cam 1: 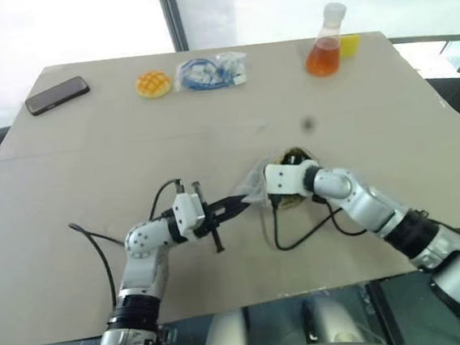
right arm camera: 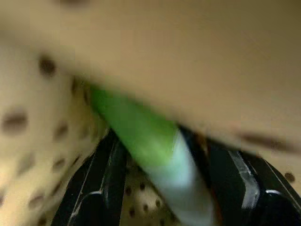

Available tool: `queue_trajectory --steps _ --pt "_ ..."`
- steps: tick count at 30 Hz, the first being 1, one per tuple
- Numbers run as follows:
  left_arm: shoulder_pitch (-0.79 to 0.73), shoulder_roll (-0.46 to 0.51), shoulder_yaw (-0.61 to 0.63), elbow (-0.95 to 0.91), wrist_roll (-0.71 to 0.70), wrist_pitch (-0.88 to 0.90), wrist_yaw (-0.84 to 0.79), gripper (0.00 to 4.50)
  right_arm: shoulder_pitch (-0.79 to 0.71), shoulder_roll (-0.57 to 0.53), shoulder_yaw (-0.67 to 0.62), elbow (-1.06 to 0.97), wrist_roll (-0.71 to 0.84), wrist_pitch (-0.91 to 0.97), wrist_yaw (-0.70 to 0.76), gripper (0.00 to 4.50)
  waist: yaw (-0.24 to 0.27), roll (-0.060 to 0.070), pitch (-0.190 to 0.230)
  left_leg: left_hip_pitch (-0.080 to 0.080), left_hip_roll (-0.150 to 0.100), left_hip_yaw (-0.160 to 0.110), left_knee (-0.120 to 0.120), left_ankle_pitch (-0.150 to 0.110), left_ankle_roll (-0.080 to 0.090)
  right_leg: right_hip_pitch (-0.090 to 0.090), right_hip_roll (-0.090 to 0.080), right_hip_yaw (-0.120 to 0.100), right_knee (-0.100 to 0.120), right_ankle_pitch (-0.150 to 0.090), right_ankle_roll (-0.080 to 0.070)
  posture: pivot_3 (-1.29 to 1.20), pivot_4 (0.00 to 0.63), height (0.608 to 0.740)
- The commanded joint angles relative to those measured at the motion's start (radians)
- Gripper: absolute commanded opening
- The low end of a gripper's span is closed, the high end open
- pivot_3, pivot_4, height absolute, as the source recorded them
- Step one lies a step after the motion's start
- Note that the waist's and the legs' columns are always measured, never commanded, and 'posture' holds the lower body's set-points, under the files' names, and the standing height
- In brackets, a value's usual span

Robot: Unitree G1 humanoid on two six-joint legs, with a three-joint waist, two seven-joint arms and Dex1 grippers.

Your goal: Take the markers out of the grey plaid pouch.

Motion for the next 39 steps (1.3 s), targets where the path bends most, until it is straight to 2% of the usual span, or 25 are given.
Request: queue_trajectory --steps 1,3,5,10,12,15,19,25,30,33,39 --pt "-0.014 -0.020 -0.011 -0.062 -0.043 0.001 -0.011 0.00 0.041 0.013 -0.045 0.086 -0.001 -0.053 0.015 1.90 0.002 0.000 0.000 0.000 0.000 0.000 0.000 0.000 0.000 0.000 0.000 0.000 0.000 0.000 0.000 0.00 0.150 0.740" --pt "-0.020 -0.022 0.005 -0.049 -0.050 0.013 -0.005 0.00 0.062 -0.003 -0.094 0.052 0.002 -0.050 0.036 0.96 0.004 -0.001 -0.002 0.000 0.000 0.000 0.000 0.000 0.000 0.000 0.000 0.000 0.000 0.000 0.000 0.00 0.150 0.740" --pt "-0.029 -0.020 0.022 -0.028 -0.057 0.027 0.005 0.00 0.101 -0.037 -0.174 -0.050 0.038 -0.008 0.073 0.49 0.009 -0.002 -0.003 0.000 0.000 -0.001 0.000 0.000 0.000 0.000 0.000 0.000 0.000 0.000 0.000 0.00 0.150 0.740" --pt "-0.072 -0.009 0.046 0.047 -0.047 0.044 0.026 0.00 0.207 -0.124 -0.377 -0.431 0.248 0.239 0.232 0.49 0.022 0.000 -0.003 -0.003 -0.001 -0.001 0.000 0.000 0.000 0.000 0.000 0.000 -0.001 0.001 0.002 0.00 0.150 0.740" --pt "-0.086 -0.009 0.050 0.067 -0.040 0.037 0.033 0.00 0.225 -0.138 -0.408 -0.509 0.294 0.321 0.261 0.49 0.024 0.000 -0.003 -0.003 0.000 -0.001 0.000 0.000 0.000 0.000 0.000 0.000 -0.001 0.000 0.001 0.00 0.150 0.740" --pt "-0.144 -0.012 0.053 0.138 -0.006 -0.013 0.046 0.00 0.273 -0.173 -0.513 -0.679 0.441 0.503 0.312 0.49 0.028 0.000 -0.003 -0.002 0.000 -0.001 0.000 0.000 0.000 0.000 0.000 0.000 -0.001 -0.001 -0.001 0.00 0.150 0.740" --pt "-0.182 -0.004 0.049 0.186 0.019 -0.058 0.039 0.00 0.281 -0.166 -0.604 -0.750 0.554 0.638 0.295 0.49 0.027 0.001 -0.003 -0.002 0.000 0.000 0.000 0.000 0.000 0.000 0.000 0.000 -0.001 -0.001 -0.001 0.00 0.150 0.740" --pt "-0.206 0.003 0.051 0.221 0.024 -0.106 0.022 0.00 0.282 -0.201 -0.610 -0.761 0.566 0.647 0.269 0.49 0.030 0.001 -0.003 -0.003 0.000 0.000 0.000 0.000 0.000 0.000 -0.001 0.000 -0.002 -0.001 -0.001 0.00 0.150 0.740" --pt "-0.199 0.026 0.056 0.239 0.055 -0.141 0.041 0.00 0.265 -0.111 -0.765 -0.772 0.747 0.628 0.255 0.49 0.029 0.001 -0.003 -0.003 0.000 -0.001 0.000 0.000 0.000 0.000 0.000 0.000 -0.002 0.000 0.000 0.00 0.150 0.740" --pt "-0.196 0.029 0.056 0.235 0.064 -0.153 0.059 0.00 0.206 -0.026 -0.850 -0.760 0.867 0.644 0.186 0.49 0.023 0.001 -0.002 -0.003 0.000 0.000 0.000 0.000 0.000 0.000 0.000 0.000 -0.001 0.001 0.001 0.00 0.150 0.740" --pt "-0.198 0.019 0.066 0.231 0.074 -0.160 0.109 0.00 0.122 0.107 -0.882 -0.746 0.959 0.659 0.030 0.49 0.028 0.001 -0.002 -0.003 0.000 -0.001 0.000 0.000 0.000 0.000 0.000 0.000 -0.001 0.001 0.002 0.00 0.150 0.740"
